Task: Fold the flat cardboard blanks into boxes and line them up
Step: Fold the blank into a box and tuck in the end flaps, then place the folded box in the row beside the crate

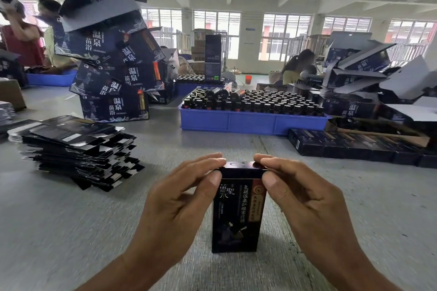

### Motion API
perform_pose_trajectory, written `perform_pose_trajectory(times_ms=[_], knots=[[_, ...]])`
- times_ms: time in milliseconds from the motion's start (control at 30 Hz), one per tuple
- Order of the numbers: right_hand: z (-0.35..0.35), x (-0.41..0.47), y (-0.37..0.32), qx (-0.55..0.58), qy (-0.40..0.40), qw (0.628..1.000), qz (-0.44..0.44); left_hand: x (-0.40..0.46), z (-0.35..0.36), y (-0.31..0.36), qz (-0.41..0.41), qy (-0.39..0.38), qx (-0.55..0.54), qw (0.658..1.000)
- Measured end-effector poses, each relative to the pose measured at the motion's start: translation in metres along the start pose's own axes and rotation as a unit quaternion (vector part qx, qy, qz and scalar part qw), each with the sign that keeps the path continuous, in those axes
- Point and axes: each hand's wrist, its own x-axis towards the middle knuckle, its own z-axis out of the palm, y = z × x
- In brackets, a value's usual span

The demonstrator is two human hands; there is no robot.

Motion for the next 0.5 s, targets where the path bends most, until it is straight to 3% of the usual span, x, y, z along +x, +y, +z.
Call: perform_pose_trajectory(times_ms=[233,500], knots=[[-0.003,0.002,0.007,-0.059,-0.008,0.996,-0.066,0.003,-0.006,0.000,0.076,-0.022,0.060,0.995],[-0.004,0.004,0.012,-0.115,0.005,0.985,-0.129,0.009,-0.010,-0.007,0.198,-0.021,0.166,0.966]])
